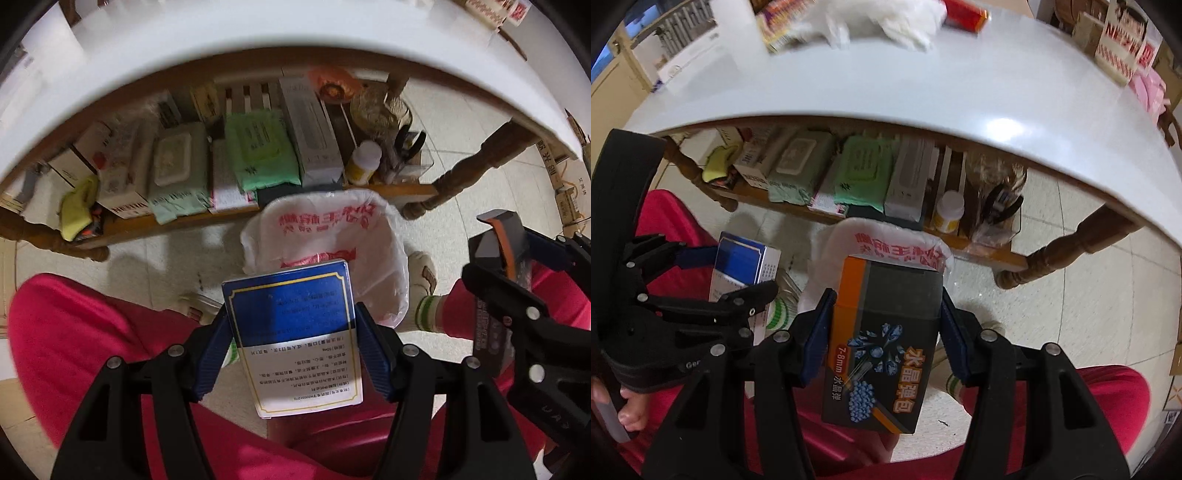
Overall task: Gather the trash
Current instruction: 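Carry both held boxes down over the white plastic bag, then open both grippers to drop the boxes into the bag, then raise both tools back up toward the table items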
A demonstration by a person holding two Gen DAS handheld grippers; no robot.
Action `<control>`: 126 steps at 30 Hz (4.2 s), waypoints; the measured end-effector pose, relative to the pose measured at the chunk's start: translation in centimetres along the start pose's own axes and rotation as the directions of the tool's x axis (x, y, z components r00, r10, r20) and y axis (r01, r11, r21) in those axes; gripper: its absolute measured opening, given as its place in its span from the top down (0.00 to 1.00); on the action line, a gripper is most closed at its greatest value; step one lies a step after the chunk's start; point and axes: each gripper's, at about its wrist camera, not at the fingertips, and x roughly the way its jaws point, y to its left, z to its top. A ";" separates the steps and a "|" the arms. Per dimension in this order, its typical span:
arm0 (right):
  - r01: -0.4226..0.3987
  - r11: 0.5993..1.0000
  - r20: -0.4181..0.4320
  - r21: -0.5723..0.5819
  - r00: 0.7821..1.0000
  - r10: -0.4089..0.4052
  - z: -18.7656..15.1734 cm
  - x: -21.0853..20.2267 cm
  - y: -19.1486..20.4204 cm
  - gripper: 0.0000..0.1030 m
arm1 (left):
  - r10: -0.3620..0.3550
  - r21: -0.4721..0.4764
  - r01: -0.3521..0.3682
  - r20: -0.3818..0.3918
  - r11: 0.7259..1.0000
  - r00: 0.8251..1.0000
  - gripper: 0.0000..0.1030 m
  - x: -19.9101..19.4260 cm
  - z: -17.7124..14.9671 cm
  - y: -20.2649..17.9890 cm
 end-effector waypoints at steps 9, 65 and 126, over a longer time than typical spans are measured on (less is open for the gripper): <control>-0.008 0.996 -0.085 0.089 0.996 0.016 -0.1 7.0 -1.9 0.48 | -0.021 -0.033 0.018 -0.103 0.999 0.995 0.39 6.4 2.1 0.4; -0.083 0.971 -0.174 0.224 0.977 0.124 -0.3 13.8 -4.0 0.35 | -0.024 -0.154 -0.011 -0.230 0.988 0.973 0.19 12.9 4.2 3.9; -0.235 0.735 -0.021 -0.637 0.958 0.288 27.2 -17.6 -7.4 0.06 | 0.083 -0.435 -0.040 0.080 0.899 0.993 0.08 -18.7 19.2 4.7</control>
